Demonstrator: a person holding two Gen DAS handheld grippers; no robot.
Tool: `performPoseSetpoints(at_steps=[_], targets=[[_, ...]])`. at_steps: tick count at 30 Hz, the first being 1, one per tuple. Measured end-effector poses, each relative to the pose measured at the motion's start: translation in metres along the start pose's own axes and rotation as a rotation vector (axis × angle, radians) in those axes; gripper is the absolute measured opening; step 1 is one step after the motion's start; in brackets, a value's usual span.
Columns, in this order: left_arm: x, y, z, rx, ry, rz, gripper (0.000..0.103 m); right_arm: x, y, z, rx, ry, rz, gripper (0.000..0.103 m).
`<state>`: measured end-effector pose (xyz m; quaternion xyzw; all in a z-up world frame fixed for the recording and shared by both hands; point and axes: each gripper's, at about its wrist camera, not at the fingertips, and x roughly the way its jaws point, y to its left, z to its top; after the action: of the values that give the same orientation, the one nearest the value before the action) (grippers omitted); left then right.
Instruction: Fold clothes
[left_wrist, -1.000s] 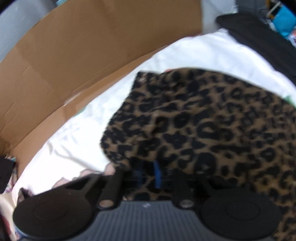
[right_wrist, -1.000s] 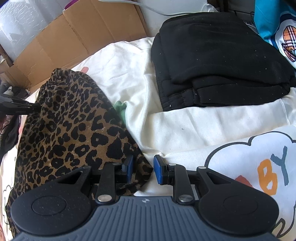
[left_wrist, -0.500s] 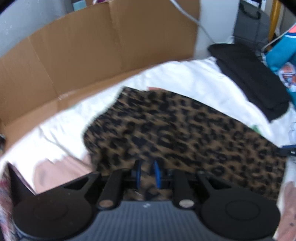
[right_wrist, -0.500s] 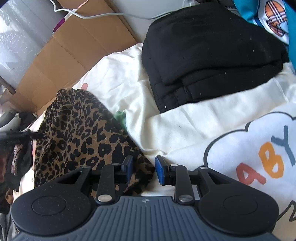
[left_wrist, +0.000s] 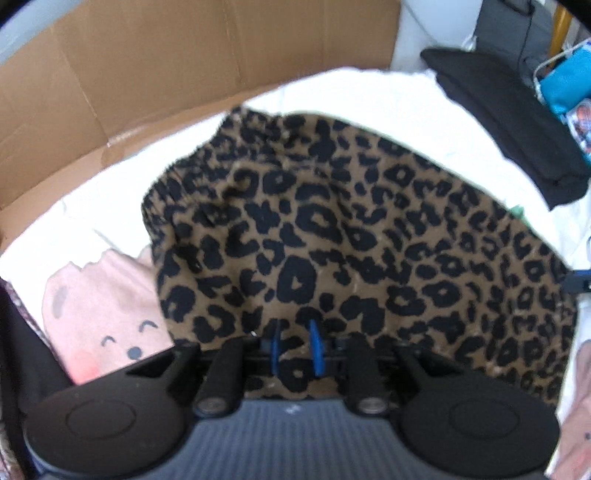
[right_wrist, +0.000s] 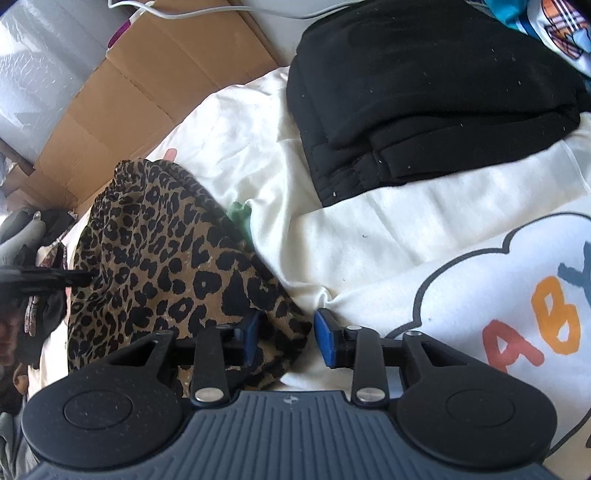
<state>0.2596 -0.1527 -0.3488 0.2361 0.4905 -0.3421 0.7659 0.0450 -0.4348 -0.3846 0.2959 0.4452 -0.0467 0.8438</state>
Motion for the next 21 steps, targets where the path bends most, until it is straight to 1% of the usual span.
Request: performPoseSetpoints(at_steps=[3,6,8,11,13,14,16,18,21], targets=[[-0.029,0.008,-0.005,-0.018,-0.019,-0.020,0.022,-0.005,0.003,0.001,-0.011,-0.003,0.009,0.026],[-0.060,0.016,-0.019,-0.014,-0.028,-0.029,0.022,-0.015,-0.001,0.001,0.015,-0.015,0.069,0.027],[-0.073,0.025,-0.030,-0.021,-0.030,-0.037,0.024,-0.018,-0.006,0.000,0.034,-0.020,0.116,0.028],[-0.095,0.039,-0.055,-0.067,-0.023,-0.059,0.026,-0.012,-0.018,-0.002,0.091,-0.003,0.174,0.031],[-0.106,0.048,-0.079,-0.116,-0.013,-0.082,0.027,-0.006,-0.025,-0.005,0.128,0.009,0.201,0.032],[-0.108,0.053,-0.091,-0.144,-0.005,-0.095,0.027,-0.003,-0.029,-0.006,0.144,0.014,0.208,0.032],[-0.110,0.061,-0.114,-0.200,0.015,-0.123,0.029,0.000,-0.036,-0.007,0.177,0.015,0.225,0.036],[-0.107,0.068,-0.137,-0.245,0.041,-0.165,0.029,0.003,-0.040,-0.008,0.203,0.021,0.241,0.036],[-0.100,0.072,-0.162,-0.275,0.075,-0.216,0.029,0.008,-0.041,-0.007,0.215,0.027,0.254,0.036]])
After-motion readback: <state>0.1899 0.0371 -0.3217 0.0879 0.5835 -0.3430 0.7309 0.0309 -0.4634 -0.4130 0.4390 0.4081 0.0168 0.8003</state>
